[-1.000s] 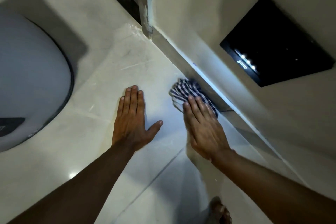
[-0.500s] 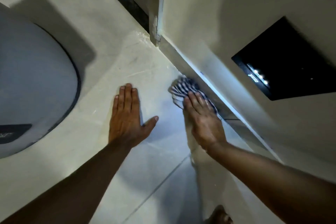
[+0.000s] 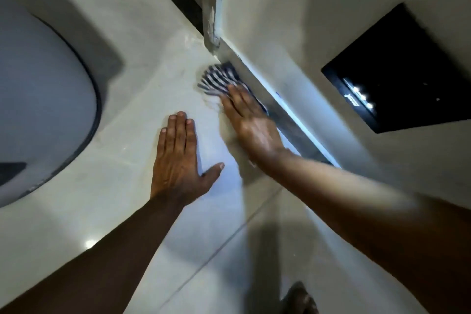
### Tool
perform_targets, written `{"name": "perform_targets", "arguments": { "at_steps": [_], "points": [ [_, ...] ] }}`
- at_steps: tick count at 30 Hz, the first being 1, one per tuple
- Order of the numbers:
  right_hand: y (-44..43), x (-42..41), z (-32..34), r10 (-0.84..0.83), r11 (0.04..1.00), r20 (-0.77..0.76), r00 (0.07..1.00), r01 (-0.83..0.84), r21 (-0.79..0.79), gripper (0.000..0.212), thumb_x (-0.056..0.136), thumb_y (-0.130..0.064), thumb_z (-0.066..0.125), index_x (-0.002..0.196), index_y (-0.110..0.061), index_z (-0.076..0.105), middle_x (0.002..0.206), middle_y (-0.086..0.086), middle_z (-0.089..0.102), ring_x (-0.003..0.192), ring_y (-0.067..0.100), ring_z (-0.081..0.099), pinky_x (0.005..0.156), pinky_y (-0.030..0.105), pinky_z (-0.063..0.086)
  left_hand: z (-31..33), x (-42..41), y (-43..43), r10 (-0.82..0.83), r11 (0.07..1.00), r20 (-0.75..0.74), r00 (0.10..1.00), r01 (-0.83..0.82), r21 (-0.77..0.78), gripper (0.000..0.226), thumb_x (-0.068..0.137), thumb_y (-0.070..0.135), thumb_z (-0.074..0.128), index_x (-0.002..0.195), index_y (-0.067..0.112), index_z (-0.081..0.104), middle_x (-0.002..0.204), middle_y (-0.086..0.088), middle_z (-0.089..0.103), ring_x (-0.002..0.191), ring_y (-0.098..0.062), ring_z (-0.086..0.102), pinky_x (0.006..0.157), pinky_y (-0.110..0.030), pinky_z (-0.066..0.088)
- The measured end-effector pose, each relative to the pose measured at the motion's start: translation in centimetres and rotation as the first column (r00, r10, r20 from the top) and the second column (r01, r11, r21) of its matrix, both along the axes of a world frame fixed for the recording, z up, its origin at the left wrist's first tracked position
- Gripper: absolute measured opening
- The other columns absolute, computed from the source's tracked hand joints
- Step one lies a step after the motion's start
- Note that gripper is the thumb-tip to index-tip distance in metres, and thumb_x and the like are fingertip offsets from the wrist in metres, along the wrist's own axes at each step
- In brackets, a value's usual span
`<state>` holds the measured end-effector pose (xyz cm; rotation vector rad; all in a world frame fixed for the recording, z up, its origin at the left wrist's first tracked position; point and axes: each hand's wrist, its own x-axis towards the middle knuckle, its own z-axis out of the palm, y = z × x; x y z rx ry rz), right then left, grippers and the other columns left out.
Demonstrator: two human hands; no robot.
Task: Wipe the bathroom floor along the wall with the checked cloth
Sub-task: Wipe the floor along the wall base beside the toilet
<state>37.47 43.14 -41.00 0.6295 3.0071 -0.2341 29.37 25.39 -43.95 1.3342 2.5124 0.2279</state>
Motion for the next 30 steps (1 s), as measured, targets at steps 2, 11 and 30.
{"name": "perform_targets", "arguments": {
  "at_steps": [2, 11, 30],
  "points": [
    [-0.8, 8.2, 0.7, 0.011, 0.999, -0.025, 1.0, -0.01, 0.051, 0.046, 0.094, 0.004, 0.029, 0.134, -0.001, 0.051, 0.143, 0.022, 0.048, 0.133, 0.035, 0.046, 0.104, 0.039, 0.046, 0.4, 1.4, -0.2, -0.045, 0.999, 0.033, 0.998, 0.046, -0.015, 0.109, 0.082, 0.076, 0.038, 0.155, 0.003, 0.006, 0.167, -0.019, 0.004, 0.155, -0.033, 0.0, 0.126, -0.05, 0.011],
    [-3.9, 20.8, 4.6, -0.304, 0.947, 0.142, 0.942, 0.314, -0.059, 0.046, 0.072, 0.013, 0.058, 0.11, -0.01, 0.072, 0.117, 0.013, 0.071, 0.1, 0.028, 0.071, 0.069, 0.038, 0.062, 2.6, 5.5, -1.6, -0.089, 0.99, 0.113, 0.99, 0.101, -0.104, 0.107, 0.081, 0.073, 0.04, 0.156, 0.006, 0.004, 0.168, -0.015, 0.0, 0.155, -0.03, -0.003, 0.126, -0.045, 0.006],
    [-9.9, -2.7, 33.1, -0.504, 0.852, -0.208, 0.838, 0.443, -0.278, 0.044, 0.074, 0.0, 0.052, 0.112, -0.012, 0.071, 0.086, 0.014, 0.077, 0.064, 0.029, 0.072, 0.061, 0.021, 0.046, 34.7, -9.5, -9.5, 0.25, 0.937, 0.143, 0.957, -0.277, 0.213, 0.092, 0.092, 0.065, 0.037, 0.157, 0.013, -0.004, 0.168, -0.008, -0.007, 0.155, -0.022, -0.01, 0.125, -0.043, 0.004]
  ]
}}
